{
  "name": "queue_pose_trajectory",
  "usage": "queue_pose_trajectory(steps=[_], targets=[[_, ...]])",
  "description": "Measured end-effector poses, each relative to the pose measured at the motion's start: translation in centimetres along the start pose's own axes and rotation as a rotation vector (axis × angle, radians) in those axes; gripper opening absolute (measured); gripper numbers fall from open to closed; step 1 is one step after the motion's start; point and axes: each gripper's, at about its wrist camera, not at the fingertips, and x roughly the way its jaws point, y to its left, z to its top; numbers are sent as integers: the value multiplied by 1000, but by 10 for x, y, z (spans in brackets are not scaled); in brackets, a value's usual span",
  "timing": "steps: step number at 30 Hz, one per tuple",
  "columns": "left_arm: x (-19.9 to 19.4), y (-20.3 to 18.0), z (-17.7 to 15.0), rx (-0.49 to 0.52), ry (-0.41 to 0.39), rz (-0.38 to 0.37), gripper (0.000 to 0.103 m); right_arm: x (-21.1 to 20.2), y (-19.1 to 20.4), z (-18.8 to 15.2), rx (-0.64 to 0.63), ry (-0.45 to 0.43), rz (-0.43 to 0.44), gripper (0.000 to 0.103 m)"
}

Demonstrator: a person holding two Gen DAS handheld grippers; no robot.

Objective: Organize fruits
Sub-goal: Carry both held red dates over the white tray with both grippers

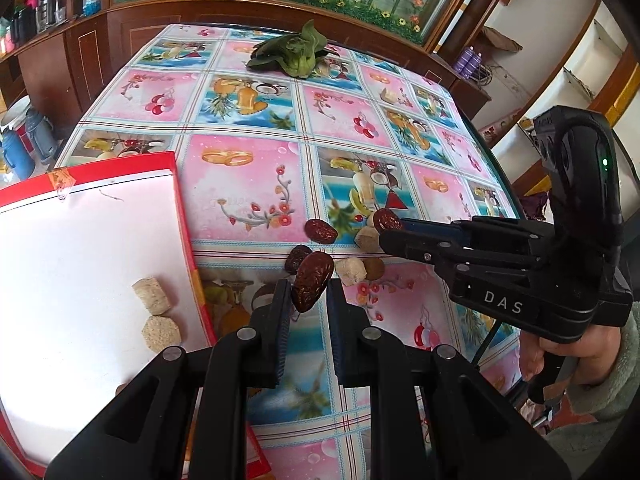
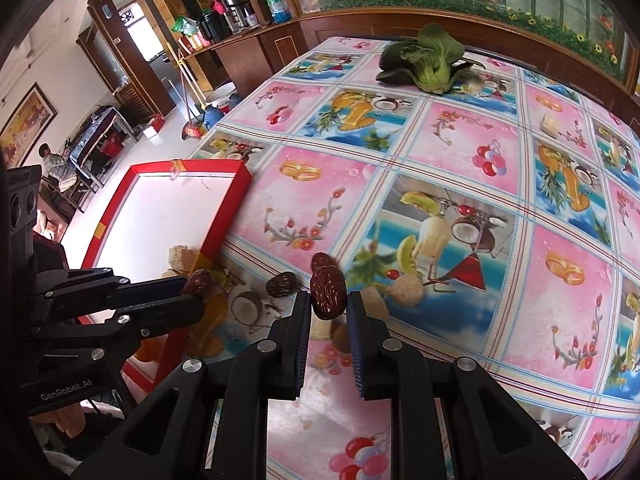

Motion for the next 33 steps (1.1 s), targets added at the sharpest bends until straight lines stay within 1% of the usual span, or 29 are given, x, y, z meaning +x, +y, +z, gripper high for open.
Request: queue_pose_trajectory(steps=[11,19,22,26,30,33], targets=[[-25,27,-8,-70,-51,-11,15,-1,17,4,-9,-11,29,18],[-30,35,-11,-77,-58,1,15,3,27,5,-13,1,53,18],[-38,48,-11,-92,-72,23,15,8,39,9,-35,10,72,18],[-50,80,-13,-148,-89,72,15,17,64,16,-89,25,104,18],[-56,111,-15,-211,-90,113,15,30,95,23,-150,44,132,18],[-56,124,-21,-229,-82,138,15,41,115,29,-185,59,145,18]])
